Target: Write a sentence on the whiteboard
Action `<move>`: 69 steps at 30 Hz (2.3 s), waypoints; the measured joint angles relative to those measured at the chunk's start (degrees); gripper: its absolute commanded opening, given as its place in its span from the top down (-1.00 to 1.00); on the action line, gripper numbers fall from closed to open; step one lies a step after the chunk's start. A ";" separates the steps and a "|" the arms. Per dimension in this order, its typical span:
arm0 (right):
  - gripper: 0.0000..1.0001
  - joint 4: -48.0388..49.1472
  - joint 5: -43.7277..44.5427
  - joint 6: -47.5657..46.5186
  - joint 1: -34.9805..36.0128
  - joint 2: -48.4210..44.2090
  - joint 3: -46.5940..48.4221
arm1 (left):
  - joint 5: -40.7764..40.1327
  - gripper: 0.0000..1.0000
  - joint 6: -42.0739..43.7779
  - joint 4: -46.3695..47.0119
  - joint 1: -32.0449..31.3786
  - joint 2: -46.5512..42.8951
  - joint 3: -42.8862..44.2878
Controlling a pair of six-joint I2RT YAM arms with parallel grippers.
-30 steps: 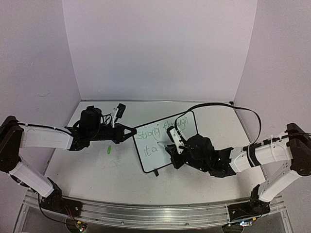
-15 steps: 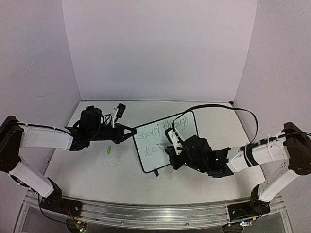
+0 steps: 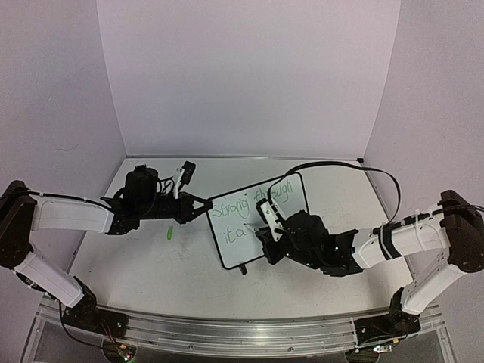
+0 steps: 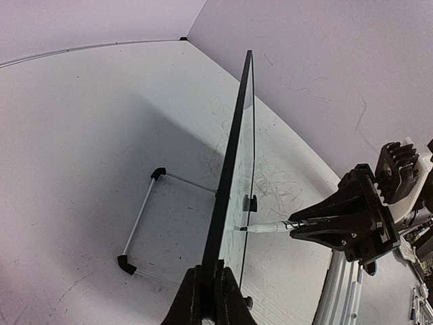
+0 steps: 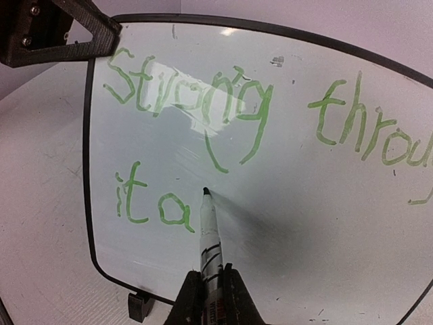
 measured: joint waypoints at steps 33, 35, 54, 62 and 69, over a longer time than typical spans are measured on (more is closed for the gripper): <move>1.00 -1.52 1.95 2.55 1.26 -6.45 -6.07 | 0.04 1.00 0.00 0.02 0.00 0.00 0.00; 1.00 -0.76 2.00 1.87 0.92 -9.42 -6.54 | 0.04 1.00 0.00 0.00 0.00 0.00 0.01; 1.00 1.03 1.90 -0.04 0.42 -2.42 -1.69 | 0.07 1.00 0.00 0.00 0.00 0.00 0.02; 1.00 0.46 3.14 0.06 0.42 -0.80 -0.69 | 0.04 1.00 0.02 -0.10 -0.01 -0.15 0.00; 1.00 -0.33 3.28 0.57 0.48 -0.61 -0.59 | 0.04 1.00 0.04 -0.13 0.00 -0.17 0.00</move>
